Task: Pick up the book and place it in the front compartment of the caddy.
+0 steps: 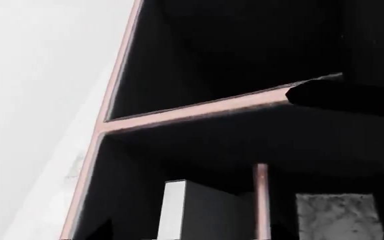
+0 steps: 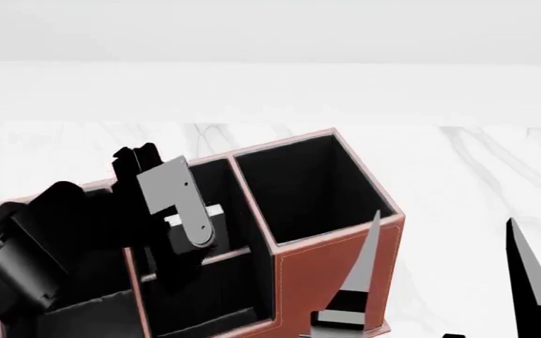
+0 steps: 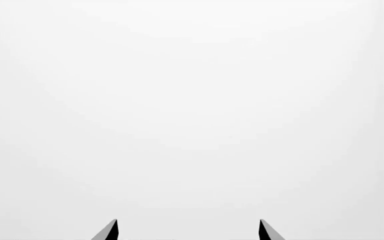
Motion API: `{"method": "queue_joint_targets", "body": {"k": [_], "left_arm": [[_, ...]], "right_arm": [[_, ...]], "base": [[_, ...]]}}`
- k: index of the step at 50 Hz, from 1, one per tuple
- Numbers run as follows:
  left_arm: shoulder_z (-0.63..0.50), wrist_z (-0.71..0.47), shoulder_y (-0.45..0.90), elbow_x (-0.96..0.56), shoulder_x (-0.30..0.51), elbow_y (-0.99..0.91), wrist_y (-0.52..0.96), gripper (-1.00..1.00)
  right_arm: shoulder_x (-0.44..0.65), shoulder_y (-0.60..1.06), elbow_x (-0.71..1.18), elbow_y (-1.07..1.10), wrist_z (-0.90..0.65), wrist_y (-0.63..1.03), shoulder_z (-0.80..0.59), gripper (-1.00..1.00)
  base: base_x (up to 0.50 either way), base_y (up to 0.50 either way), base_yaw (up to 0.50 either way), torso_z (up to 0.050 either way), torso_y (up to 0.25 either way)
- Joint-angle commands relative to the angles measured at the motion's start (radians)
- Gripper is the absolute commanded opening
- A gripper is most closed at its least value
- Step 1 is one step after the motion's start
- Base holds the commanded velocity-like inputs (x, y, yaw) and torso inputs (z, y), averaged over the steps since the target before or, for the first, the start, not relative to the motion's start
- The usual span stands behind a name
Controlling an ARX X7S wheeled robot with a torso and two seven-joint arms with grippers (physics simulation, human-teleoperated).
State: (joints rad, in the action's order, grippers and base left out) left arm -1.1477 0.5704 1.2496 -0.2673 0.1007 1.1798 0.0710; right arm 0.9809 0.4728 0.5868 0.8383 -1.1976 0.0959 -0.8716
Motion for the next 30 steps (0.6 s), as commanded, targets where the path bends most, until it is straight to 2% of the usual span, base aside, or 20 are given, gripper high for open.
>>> {"method": "queue_joint_targets", "body": {"k": [1, 4, 5, 8, 11, 17, 26, 30], "left_arm": [[0.135, -0.204, -0.030, -0.102, 0.153, -0.504, 0.169, 1.00], [0.156, -0.281, -0.065, -0.123, 0.213, -0.696, 0.230, 1.00], [0.184, -0.336, -0.098, -0.151, 0.253, -0.827, 0.260, 1.00], [0.199, -0.407, -0.135, -0.155, 0.292, -0.945, 0.283, 1.00], [0.258, -0.580, -0.194, -0.138, 0.334, -1.095, 0.292, 1.00], [0.295, -0.791, -0.304, -0.098, 0.427, -1.384, 0.343, 1.00], [0.379, -0.943, -0.469, -0.140, 0.500, -1.570, 0.293, 1.00], [0.382, -1.004, -0.531, -0.100, 0.543, -1.637, 0.273, 1.00]], "right_arm": [[-0.004, -0.005, -0.003, -0.012, 0.007, -0.006, 0.000, 1.00], [-0.006, -0.004, 0.000, -0.011, 0.007, -0.003, 0.001, 1.00], [-0.007, -0.006, 0.000, -0.010, 0.007, -0.007, 0.001, 1.00], [-0.004, -0.004, 0.002, 0.002, 0.002, 0.000, 0.003, 1.00], [0.001, -0.009, -0.002, 0.006, -0.001, -0.003, 0.005, 1.00], [0.000, -0.009, -0.004, 0.010, -0.004, 0.001, 0.005, 1.00], [0.004, -0.009, -0.003, 0.019, -0.005, 0.003, 0.009, 1.00], [0.005, -0.007, -0.002, 0.028, -0.008, 0.010, 0.010, 1.00]], "base": [[0.00, 0.00, 0.00, 0.000, 0.000], [0.00, 0.00, 0.00, 0.000, 0.000], [0.00, 0.00, 0.00, 0.000, 0.000], [0.00, 0.00, 0.00, 0.000, 0.000], [0.00, 0.00, 0.00, 0.000, 0.000], [0.00, 0.00, 0.00, 0.000, 0.000], [0.00, 0.00, 0.00, 0.000, 0.000], [0.00, 0.00, 0.00, 0.000, 0.000]]}}
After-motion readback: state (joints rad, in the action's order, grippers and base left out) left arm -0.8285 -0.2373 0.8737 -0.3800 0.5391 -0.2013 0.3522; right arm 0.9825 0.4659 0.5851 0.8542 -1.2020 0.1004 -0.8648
